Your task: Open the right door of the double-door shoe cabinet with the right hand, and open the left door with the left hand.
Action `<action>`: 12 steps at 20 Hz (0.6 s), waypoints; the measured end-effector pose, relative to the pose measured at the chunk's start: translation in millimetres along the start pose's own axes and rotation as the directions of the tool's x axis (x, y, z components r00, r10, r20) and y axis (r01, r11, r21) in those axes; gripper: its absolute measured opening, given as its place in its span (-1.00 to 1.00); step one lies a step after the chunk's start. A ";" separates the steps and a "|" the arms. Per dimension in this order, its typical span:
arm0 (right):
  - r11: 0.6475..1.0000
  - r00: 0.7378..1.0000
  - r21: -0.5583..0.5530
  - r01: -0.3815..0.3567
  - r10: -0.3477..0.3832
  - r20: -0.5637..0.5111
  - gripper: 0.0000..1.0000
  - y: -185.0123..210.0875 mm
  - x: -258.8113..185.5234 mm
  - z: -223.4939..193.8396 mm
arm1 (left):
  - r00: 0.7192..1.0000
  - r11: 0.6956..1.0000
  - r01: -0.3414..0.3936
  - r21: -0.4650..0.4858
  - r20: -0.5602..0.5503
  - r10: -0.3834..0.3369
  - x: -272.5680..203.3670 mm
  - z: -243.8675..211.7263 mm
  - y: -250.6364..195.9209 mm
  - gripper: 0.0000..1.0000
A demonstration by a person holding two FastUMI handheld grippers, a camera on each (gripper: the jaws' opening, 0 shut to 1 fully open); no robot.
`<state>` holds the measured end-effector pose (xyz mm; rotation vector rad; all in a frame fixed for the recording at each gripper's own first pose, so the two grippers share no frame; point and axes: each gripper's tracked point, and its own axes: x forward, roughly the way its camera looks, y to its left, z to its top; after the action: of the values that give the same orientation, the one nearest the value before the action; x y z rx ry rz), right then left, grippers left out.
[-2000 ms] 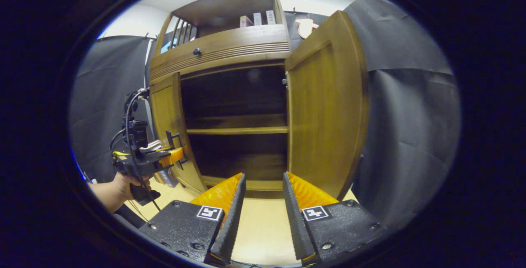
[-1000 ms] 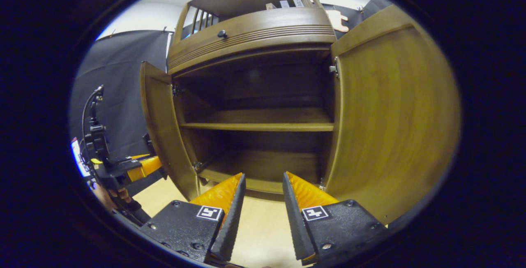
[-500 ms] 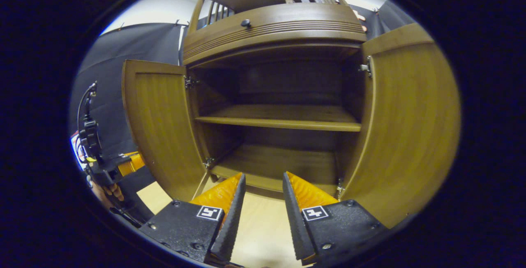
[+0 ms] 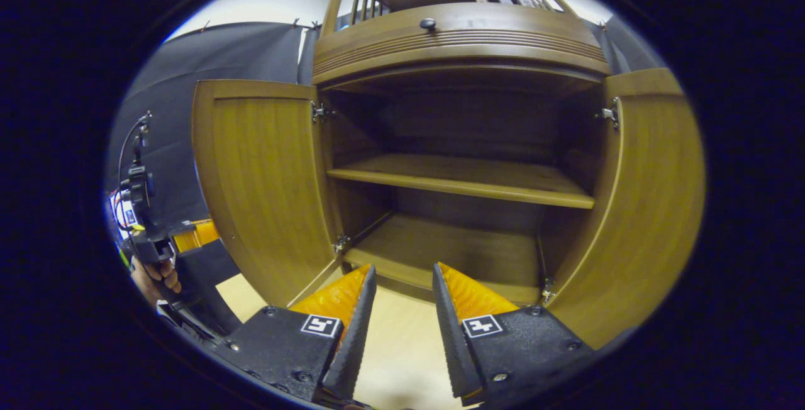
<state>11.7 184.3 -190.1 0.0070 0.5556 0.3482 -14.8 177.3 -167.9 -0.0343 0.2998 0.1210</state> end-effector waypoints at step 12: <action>0.999 0.999 -0.009 0.046 -0.046 0.024 0.17 4.1 16.9 13.6 | 0.978 0.978 -0.203 0.039 -0.030 0.204 -36.9 0.3 86.1 -0.67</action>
<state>30.8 194.9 -186.9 -0.0107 0.5301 0.3058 -60.4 258.6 -158.1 0.0303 0.3392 0.3188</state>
